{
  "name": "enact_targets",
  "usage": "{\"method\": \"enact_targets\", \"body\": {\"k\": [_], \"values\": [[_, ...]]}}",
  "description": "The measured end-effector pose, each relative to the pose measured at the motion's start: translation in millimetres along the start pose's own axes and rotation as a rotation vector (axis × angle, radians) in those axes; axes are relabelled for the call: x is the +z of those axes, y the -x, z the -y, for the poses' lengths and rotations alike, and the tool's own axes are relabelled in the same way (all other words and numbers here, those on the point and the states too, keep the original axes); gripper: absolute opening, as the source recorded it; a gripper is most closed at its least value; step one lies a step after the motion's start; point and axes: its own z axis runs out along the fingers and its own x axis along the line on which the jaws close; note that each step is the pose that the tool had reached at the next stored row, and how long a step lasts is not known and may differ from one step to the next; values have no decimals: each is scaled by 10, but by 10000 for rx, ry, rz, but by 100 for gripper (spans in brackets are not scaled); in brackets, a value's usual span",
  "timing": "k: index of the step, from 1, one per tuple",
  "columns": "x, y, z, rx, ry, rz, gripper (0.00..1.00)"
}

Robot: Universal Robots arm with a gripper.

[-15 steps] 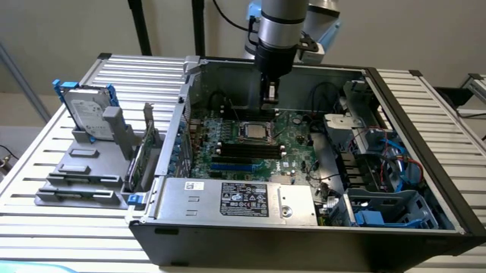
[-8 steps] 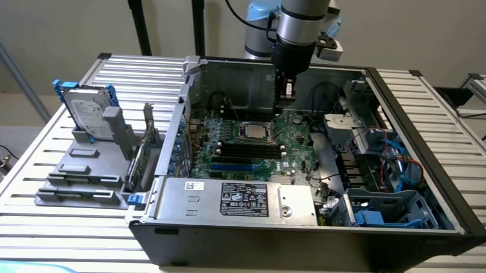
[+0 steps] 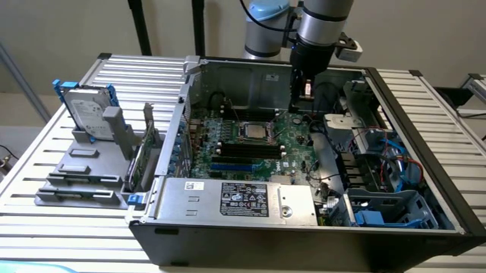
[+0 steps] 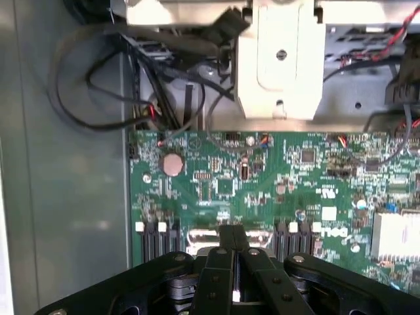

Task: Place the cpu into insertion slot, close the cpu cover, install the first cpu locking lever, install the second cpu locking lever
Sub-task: 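Close the cpu cover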

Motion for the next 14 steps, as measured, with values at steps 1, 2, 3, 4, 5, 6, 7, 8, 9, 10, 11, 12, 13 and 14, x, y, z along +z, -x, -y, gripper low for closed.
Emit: {"method": "enact_targets", "body": {"k": [1,2,3,4,5,6,7,8,9,10,11,12,13,14], "values": [[-1,-1,-47,-2,-1,-24,11],[-1,-2,-88,-3,-2,-43,11],[2,-3,-121,-5,-3,-60,11],[13,-4,-141,-7,-2,-71,11],[30,-3,-152,-13,-3,-70,11],[47,-2,-160,-20,-4,-70,11],[65,-2,-165,-33,-4,-69,11],[82,0,-167,-43,-5,-69,11],[101,2,-167,-58,-7,-68,11],[119,4,-167,-73,-8,-68,11],[138,7,-168,-90,-9,-68,11],[155,10,-169,-104,-9,-67,11],[174,14,-169,-119,-10,-67,11],[192,17,-170,-134,-10,-66,11]]}}
